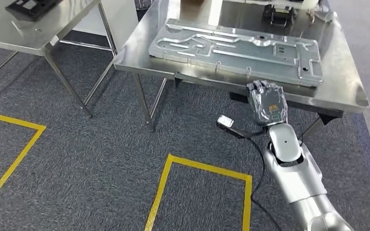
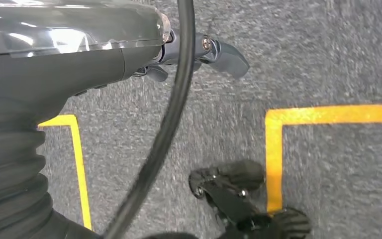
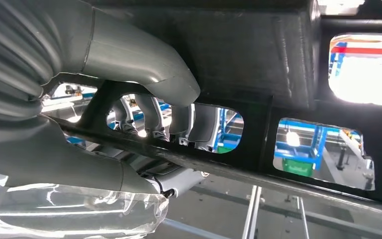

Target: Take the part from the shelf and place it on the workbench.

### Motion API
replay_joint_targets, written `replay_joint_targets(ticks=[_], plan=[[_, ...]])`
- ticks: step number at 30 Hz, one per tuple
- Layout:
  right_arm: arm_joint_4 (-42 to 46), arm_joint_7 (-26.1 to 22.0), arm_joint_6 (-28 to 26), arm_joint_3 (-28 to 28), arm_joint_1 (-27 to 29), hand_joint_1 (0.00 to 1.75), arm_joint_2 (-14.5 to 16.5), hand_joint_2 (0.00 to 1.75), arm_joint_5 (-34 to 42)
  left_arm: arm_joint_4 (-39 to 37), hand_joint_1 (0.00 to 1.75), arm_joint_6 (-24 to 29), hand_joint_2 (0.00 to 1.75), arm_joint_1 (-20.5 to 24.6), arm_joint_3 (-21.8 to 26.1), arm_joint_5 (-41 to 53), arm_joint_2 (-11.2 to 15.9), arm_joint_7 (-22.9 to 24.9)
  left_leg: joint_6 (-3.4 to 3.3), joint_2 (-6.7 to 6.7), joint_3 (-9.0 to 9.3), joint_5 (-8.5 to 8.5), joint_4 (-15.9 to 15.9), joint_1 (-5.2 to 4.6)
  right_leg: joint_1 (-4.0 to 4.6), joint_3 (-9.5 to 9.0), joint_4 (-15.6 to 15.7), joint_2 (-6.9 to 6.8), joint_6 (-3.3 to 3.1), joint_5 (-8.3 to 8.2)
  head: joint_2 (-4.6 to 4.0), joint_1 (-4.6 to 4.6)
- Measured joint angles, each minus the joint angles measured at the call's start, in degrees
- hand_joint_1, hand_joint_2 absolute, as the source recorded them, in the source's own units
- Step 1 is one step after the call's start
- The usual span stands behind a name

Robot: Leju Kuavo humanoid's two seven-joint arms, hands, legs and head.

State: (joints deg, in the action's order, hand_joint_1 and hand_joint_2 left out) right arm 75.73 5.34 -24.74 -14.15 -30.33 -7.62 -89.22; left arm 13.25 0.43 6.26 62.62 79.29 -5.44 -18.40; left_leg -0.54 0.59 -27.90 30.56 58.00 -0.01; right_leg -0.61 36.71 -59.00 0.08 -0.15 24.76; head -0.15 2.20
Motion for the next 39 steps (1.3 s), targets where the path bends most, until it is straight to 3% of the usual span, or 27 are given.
replay_joint_targets(ticks=[2, 5, 6, 7, 8, 11, 12, 13, 16, 18, 21, 22, 23, 24, 27, 28, 29, 32, 34, 36, 38, 39], plan=[[0.2, 0.0, 0.0, 0.0, -0.4, 1.75, -0.1, 1.75, 0.0, 0.0, 0.0, 0.0, 1.75, 0.1, 0.0, -0.1, -0.1, -0.1, 0.48, -0.15, -0.71, 0.39, 2.6, 0.09, -0.26, -1.33, 0.4, 0.05, -0.67, 0.66, 0.0, 0.01], [0.2, 0.0, 0.2, 0.0, -1.0, 1.75, -0.2, 1.75, 0.0, 0.0, 0.0, 0.0, 1.75, 0.1, 0.0, -0.1, -0.1, -0.1, 1.18, -0.27, -7.52, 3.34, 12.9, 0.44, -0.34, -3.08, 0.6, 0.13, -1.07, 2.1, 0.0, 0.01], [0.3, 0.0, 0.4, -0.1, -1.0, 1.75, -0.3, 1.75, 0.0, 0.0, 0.0, 0.0, 1.75, 0.1, 0.0, -0.2, -0.1, -0.1, 1.36, -0.27, -9.93, 4.34, 15.5, 0.52, -0.34, -3.73, 0.6, 0.19, -1.04, 2.7, 0.0, 0.0], [0.2, 0.0, 0.5, -0.1, -1.0, 1.75, -0.3, 1.75, 0.0, 0.0, 0.0, 0.0, 1.75, 0.0, 0.0, -0.2, -0.1, -0.1, 1.4, -0.28, -11.39, 4.53, 16.1, 0.55, -0.34, -4.44, 0.6, 0.24, -0.99, 3.29, 0.0, 0.0], [0.2, 0.0, 0.7, -0.1, -1.0, 1.75, -0.4, 1.75, 0.0, 0.0, 0.0, 0.0, 1.75, -0.1, 0.0, -0.2, -0.1, -0.1, 1.3, -0.28, -11.98, 3.47, 14.7, 0.56, -0.33, -5.31, 0.6, 0.29, -0.89, 3.96, 0.0, 0.01], [0.1, 0.0, 1.0, -0.2, -1.1, 1.75, -0.5, 1.75, 0.1, 0.0, 0.0, 0.0, 1.75, -0.3, 0.0, -0.3, -0.1, -0.1, 0.33, -0.31, -10.92, -5.22, 4.8, 0.28, -0.27, -7.81, 0.7, 0.35, -0.35, 5.98, 0.0, 0.0], [0.0, 0.0, 1.1, -0.3, -1.1, 1.75, -0.6, 1.75, 0.1, -0.1, 0.0, 0.0, 1.75, -0.4, 0.0, -0.3, -0.1, -0.1, -0.01, -0.34, -10.53, -7.21, 2.7, 0.07, -0.25, -8.25, 0.8, 0.43, -0.01, 6.5, 0.0, -0.01], [-0.1, 0.0, 1.2, -0.3, -1.2, 1.75, -0.7, 1.75, 0.1, -0.1, 0.0, 0.0, 1.75, -0.4, 0.0, -0.4, -0.1, -0.1, -0.3, -0.35, -10.38, -8.11, 1.8, -0.15, -0.25, -8.56, 0.9, 0.51, 0.37, 6.8, 0.0, 0.0], [-0.2, 0.0, 1.3, -0.4, -1.4, 1.75, -1.0, 1.75, 0.2, -0.1, 0.0, 0.2, 1.75, -0.3, 0.0, -0.5, -0.1, -0.1, -1.18, -0.3, -8.98, -7.62, 0.8, -0.2, -0.31, -9.01, 0.3, 0.5, 1.43, 6.55, 0.0, -0.01], [-0.3, 0.0, 1.4, -0.4, -1.8, 1.75, -1.2, 1.75, 0.2, -0.1, 0.0, 0.2, 1.75, 0.0, 0.0, -0.5, -0.1, -0.1, -1.77, -0.18, -7.36, -7.27, -0.2, -0.04, -0.41, -6.83, -3.7, 0.34, 1.78, 6.71, 0.0, -0.02], [-0.8, 0.1, 1.6, -0.4, -1.9, 1.75, -1.6, 1.75, 0.3, -0.1, 0.0, 0.2, 1.75, 0.1, 0.0, -0.6, -0.1, -0.1, -2.32, -0.02, -5.62, -5.95, -0.6, -0.02, -0.4, 0.87, -13.3, 0.26, 1.96, 10.3, 0.0, -0.02], [-1.0, 0.1, 1.7, -0.4, -1.8, 1.75, -1.6, 1.75, 0.3, -0.1, 0.0, 0.2, 1.75, 0.0, 0.0, -0.6, -0.1, -0.1, -2.33, 0.07, -4.93, -5.33, -0.6, -0.05, -0.39, 2.84, -14.6, 0.26, 1.97, 11.32, 0.0, -0.02], [-1.3, 0.1, 1.8, -0.4, -1.7, 1.75, -1.7, 1.75, 0.4, -0.1, 0.0, 0.2, 1.75, 0.0, 0.0, -0.6, -0.1, 0.0, -2.31, 0.15, -4.12, -4.69, -0.6, -0.1, -0.37, 3.96, -14.3, 0.25, 1.98, 11.31, 0.0, -0.02], [-1.5, 0.1, 1.8, -0.4, -1.7, 1.75, -1.7, 1.75, 0.4, -0.1, 0.0, 0.2, 1.75, -0.1, 0.0, -0.6, -0.1, 0.0, -2.27, 0.21, -3.18, -3.99, -0.6, -0.17, -0.33, 4.23, -12.2, 0.24, 1.88, 9.85, 0.0, -0.02], [-2.2, 0.2, 1.9, -0.5, -1.7, 1.75, -2.1, 1.75, 0.4, -0.2, 0.0, 0.2, 1.75, -0.1, 0.0, -0.6, -0.3, 0.1, -1.79, 0.42, -0.82, -1.7, -0.5, -0.44, 0.2, 3.11, -2.2, 0.18, 0.79, -0.3, 0.0, -0.07], [-2.5, 0.2, 2.0, -0.5, -1.8, 1.75, -2.2, 1.75, 0.4, -0.2, 0.0, 0.2, 1.75, -0.1, 0.0, -0.7, -0.3, 0.1, -1.45, 0.51, -0.46, -1.01, -0.5, -0.48, 0.42, 2.86, -0.5, 0.18, 0.37, -2.54, 0.0, -0.09], [-2.7, 0.3, 2.0, -0.5, -1.8, 1.75, -2.3, 1.75, 0.4, -0.3, 0.0, 0.2, 1.75, 0.0, 0.0, -0.7, -0.4, 0.2, -1.1, 0.59, -0.2, -0.66, -0.3, -0.53, 0.52, 2.73, 0.2, 0.21, 0.02, -3.25, 0.0, -0.12], [-3.1, 0.4, 2.1, -0.5, -2.2, 1.75, -2.7, 1.75, 0.3, -0.3, 0.0, 0.2, 1.75, 0.2, 0.0, -0.8, -0.3, 0.1, -0.22, 0.47, -0.56, -1.0, 2.3, -0.61, 0.11, 0.97, 1.1, 0.31, -0.9, -2.5, 0.0, -0.13], [-3.5, 0.6, 2.1, -0.5, -2.6, 1.75, -3.0, 1.75, 0.1, -0.3, 0.0, 0.2, 1.75, 0.3, 0.0, -0.9, -0.4, 0.1, 0.44, 0.23, -3.86, -0.36, 7.9, -0.31, -0.13, -0.51, 1.5, 0.27, -1.34, -1.69, 0.0, -0.13], [-4.0, 0.6, 2.1, -0.5, -2.7, 1.75, -3.3, 1.75, 0.0, -0.3, 0.0, 0.2, 1.75, 0.2, 0.0, -1.1, -0.4, 0.1, 1.15, -0.01, -8.59, 2.56, 14.2, 0.12, -0.19, -1.8, 1.6, 0.29, -1.46, -0.54, 0.0, -0.13], [-4.5, 0.6, 2.1, -0.5, -2.6, 1.75, -3.5, 1.75, 0.0, -0.3, 0.0, 0.2, 1.75, 0.0, 0.1, -1.3, -0.3, 0.1, 1.57, -0.18, -11.61, 4.4, 15.7, 0.43, -0.26, -3.33, 1.6, 0.38, -1.3, 0.77, 0.0, -0.13], [-4.7, 0.6, 2.1, -0.5, -2.6, 1.75, -3.6, 1.75, 0.0, -0.3, 0.0, 0.2, 1.75, 0.0, 0.1, -1.3, -0.3, 0.1, 1.61, -0.21, -11.95, 3.54, 14.1, 0.53, -0.31, -4.18, 1.6, 0.42, -1.16, 1.42, 0.0, -0.13]])
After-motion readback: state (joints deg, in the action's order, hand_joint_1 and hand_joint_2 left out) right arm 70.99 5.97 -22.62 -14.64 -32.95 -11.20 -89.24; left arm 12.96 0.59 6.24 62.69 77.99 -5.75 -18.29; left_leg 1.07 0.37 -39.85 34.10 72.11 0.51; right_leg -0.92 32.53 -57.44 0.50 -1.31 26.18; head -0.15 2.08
